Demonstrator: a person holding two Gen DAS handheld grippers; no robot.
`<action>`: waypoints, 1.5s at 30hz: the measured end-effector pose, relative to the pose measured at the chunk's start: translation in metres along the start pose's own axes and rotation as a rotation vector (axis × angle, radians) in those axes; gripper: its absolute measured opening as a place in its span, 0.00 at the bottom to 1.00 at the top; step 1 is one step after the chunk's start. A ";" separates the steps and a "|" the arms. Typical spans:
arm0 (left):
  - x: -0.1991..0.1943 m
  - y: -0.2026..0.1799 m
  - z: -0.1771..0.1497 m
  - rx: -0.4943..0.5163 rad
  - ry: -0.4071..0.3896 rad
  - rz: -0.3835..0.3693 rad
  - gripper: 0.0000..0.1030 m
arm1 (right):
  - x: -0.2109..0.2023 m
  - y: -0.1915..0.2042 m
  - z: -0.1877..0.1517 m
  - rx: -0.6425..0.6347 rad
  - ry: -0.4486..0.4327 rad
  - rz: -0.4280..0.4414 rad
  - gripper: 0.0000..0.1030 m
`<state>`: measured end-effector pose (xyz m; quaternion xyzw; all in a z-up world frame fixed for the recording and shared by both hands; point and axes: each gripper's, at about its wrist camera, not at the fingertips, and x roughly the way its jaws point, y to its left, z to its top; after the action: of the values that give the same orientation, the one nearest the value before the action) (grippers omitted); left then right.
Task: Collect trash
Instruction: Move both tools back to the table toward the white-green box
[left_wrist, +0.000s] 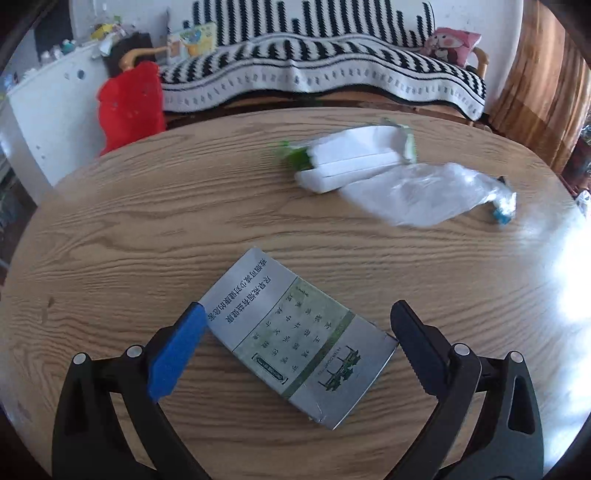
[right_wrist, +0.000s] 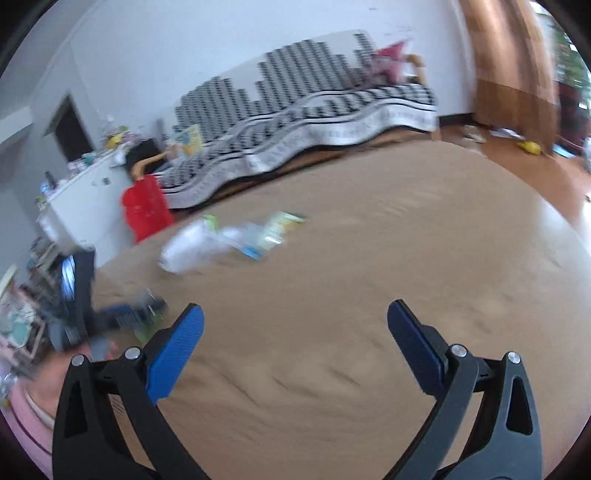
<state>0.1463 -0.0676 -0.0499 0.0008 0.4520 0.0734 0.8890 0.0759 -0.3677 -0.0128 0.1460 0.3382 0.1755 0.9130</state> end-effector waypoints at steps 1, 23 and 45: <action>0.000 0.003 -0.001 -0.002 -0.005 0.008 0.94 | 0.013 0.009 0.008 -0.011 0.021 0.030 0.93; -0.005 0.055 -0.007 -0.078 0.052 -0.270 0.94 | 0.150 0.122 0.013 -0.112 0.230 0.014 0.93; 0.013 0.046 -0.003 0.098 -0.005 -0.122 0.94 | 0.124 0.092 0.017 -0.096 0.110 -0.087 0.93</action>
<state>0.1451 -0.0211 -0.0588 0.0168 0.4522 -0.0031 0.8918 0.1547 -0.2361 -0.0351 0.0772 0.3849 0.1595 0.9058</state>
